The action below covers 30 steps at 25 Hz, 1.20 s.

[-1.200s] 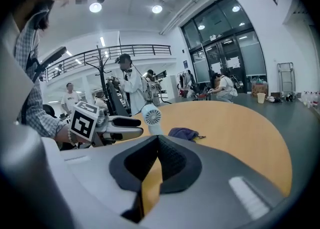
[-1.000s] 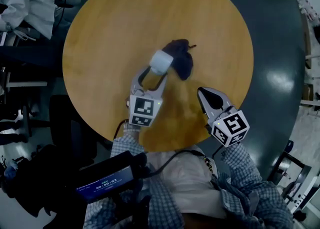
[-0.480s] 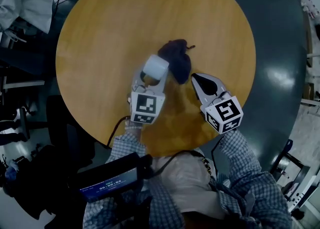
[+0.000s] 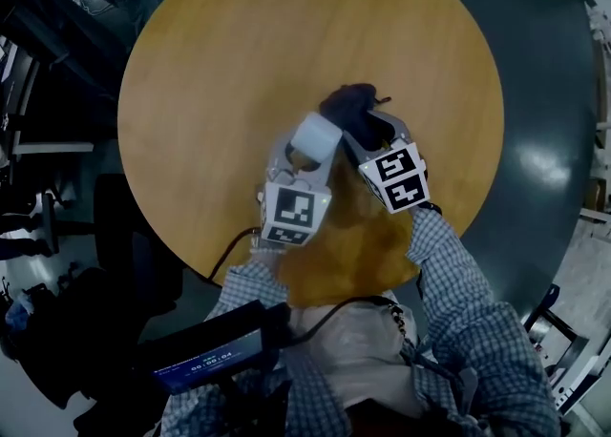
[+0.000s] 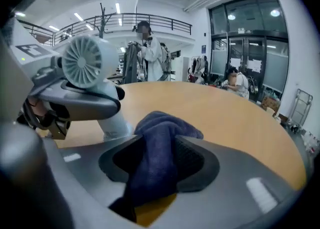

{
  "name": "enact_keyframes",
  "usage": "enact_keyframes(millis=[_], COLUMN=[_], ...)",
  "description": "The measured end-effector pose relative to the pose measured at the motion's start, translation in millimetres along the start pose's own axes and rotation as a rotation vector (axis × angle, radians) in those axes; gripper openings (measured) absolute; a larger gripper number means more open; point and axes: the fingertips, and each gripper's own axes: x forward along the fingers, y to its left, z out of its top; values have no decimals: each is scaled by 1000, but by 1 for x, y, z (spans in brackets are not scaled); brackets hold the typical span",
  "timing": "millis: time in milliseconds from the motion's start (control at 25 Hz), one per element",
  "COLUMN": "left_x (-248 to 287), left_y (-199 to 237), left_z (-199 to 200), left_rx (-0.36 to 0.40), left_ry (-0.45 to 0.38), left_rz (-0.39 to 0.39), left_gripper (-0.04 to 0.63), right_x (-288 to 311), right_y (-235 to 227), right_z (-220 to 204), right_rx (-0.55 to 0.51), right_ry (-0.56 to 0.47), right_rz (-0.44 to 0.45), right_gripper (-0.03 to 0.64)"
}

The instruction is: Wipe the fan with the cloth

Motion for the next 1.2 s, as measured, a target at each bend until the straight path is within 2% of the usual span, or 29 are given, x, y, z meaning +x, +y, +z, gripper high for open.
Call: enact_keyframes(millis=[80,200,520,840,1040,1200], left_x=[-1,-3,-22,-52,-66,-73], left_y=[-1,-3,-10,-15,-7,0], left_z=[0,0,7,44,56,62], left_rx=[2,21,60,61,80,106], left_ry=[10,21,53,21,5,2], left_rz=[2,-8,-22,-17,8,19], left_gripper=[138,138,137,137,137,137], right_x=[6,3,-44,-101,-133,-157], right_y=[0,-2,-1,49,69,90], right_z=[-11,-9,31,106,148,183], right_rx=[35,82,146,217,173,36], right_ry=[31,10,-106,-274,-377,-434], right_rz=[-9,-15,24,225,278,294], right_gripper=[168,106,98,98,97,97])
